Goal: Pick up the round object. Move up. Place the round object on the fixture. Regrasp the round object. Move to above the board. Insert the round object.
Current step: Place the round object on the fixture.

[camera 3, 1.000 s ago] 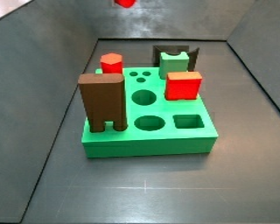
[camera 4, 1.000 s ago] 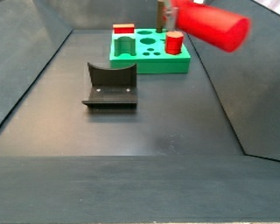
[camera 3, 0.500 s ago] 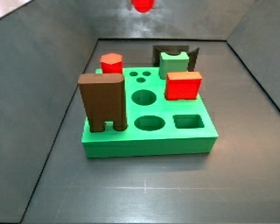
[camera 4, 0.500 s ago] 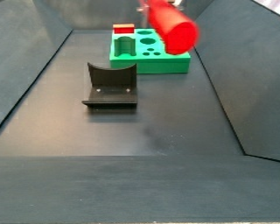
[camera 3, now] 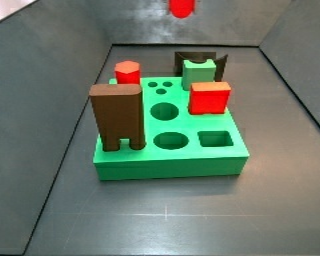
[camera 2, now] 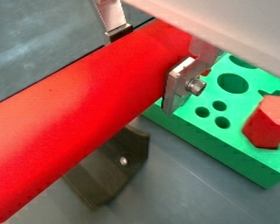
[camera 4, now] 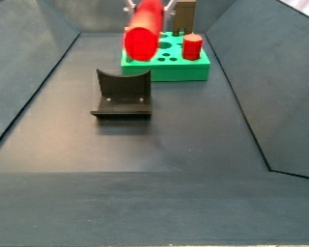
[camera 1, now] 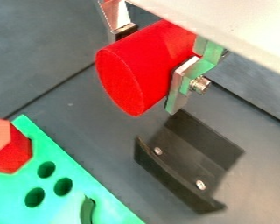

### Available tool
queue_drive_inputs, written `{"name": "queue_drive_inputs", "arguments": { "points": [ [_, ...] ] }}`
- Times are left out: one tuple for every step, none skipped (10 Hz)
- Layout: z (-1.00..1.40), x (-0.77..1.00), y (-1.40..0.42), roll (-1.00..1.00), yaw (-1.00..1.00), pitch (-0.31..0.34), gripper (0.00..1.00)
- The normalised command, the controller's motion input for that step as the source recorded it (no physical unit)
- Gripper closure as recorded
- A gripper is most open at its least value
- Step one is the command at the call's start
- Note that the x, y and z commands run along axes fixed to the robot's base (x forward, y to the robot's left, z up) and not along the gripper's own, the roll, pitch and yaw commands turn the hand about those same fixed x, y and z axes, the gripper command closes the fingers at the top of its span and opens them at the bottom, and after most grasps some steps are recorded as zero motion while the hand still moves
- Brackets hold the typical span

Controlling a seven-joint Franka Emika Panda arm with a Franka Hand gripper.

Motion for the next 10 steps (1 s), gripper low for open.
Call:
{"name": "queue_drive_inputs", "arguments": {
  "points": [
    [-0.01,0.94,-0.02,-0.12,-0.13,0.063,1.0],
    [0.0,0.82,-0.01,-0.1,-0.09,0.08,1.0],
    [0.17,0.58,-0.21,-1.0,0.1,0.067,1.0],
    [0.17,0.47,-0.18,-1.0,0.1,0.074,1.0],
    [0.14,0.39,-0.11,-1.0,0.09,0.081,1.0],
    [0.04,0.21,-0.02,-1.0,0.07,0.098,1.0],
    [0.01,0.14,0.0,-1.0,0.07,0.105,1.0],
    [0.02,0.03,0.03,-1.0,0.05,0.115,1.0],
    [0.02,0.01,0.03,-1.0,0.04,0.115,1.0],
    [0.0,0.03,0.03,-1.0,0.02,0.125,1.0]
  ]
}}
